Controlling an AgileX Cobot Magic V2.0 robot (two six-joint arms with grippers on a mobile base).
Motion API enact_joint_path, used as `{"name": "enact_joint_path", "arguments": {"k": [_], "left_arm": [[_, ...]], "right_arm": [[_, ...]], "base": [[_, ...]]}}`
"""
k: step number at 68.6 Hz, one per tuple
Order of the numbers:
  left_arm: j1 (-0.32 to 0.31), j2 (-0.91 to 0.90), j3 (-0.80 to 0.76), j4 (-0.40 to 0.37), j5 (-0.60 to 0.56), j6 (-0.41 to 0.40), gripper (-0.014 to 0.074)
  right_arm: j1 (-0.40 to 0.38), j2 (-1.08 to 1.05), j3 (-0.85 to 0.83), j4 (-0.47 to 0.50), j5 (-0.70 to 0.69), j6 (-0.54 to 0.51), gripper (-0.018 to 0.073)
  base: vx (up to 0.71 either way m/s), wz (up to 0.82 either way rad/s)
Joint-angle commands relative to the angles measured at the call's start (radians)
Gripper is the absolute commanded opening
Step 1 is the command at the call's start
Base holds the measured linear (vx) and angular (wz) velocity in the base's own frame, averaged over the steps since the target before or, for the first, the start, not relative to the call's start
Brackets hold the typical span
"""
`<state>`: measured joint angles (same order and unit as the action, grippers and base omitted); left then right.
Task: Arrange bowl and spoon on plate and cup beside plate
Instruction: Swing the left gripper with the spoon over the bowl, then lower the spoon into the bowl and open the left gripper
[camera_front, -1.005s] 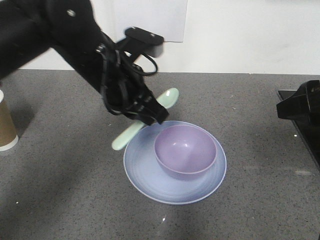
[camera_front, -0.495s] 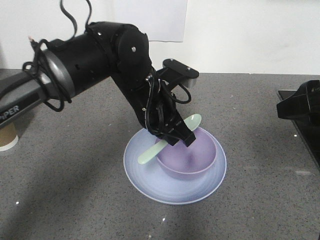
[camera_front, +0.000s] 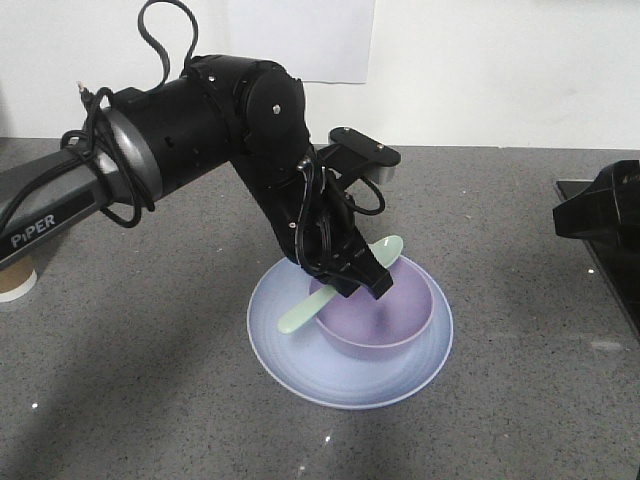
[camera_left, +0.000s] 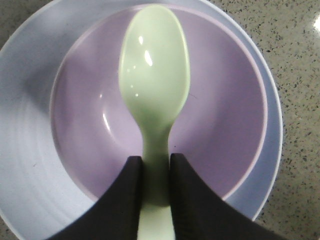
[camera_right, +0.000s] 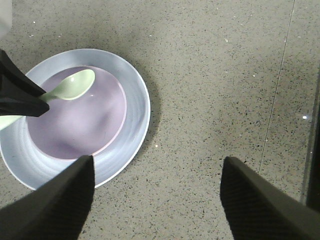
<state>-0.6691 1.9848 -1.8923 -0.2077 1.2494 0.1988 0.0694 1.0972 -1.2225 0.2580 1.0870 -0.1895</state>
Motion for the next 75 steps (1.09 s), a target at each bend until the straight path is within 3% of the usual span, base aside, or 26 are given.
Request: {"name": "enact_joint_path", "arguments": {"k": [1,15,75], "left_arm": [[-0.007,-0.054,-0.031,-0.018,0.002,0.001,0.0055],[-0.007,-0.054,-0.031,-0.018,0.002,0.001,0.0097],[-0.007,-0.054,-0.031,-0.018,0.001,-0.007,0.0133]], "right_arm": [[-0.006,-0.018,-0.022,0.013,-0.052,-0.005,0.0505],[-0.006,-0.018,-0.022,0.016,-0.052,-0.004,0.0505],[-0.006,-0.018,-0.022,0.016,-0.052,-0.002,0.0505]], "base": [[0.0,0.0],[0.0,0.0],[0.0,0.0]]}}
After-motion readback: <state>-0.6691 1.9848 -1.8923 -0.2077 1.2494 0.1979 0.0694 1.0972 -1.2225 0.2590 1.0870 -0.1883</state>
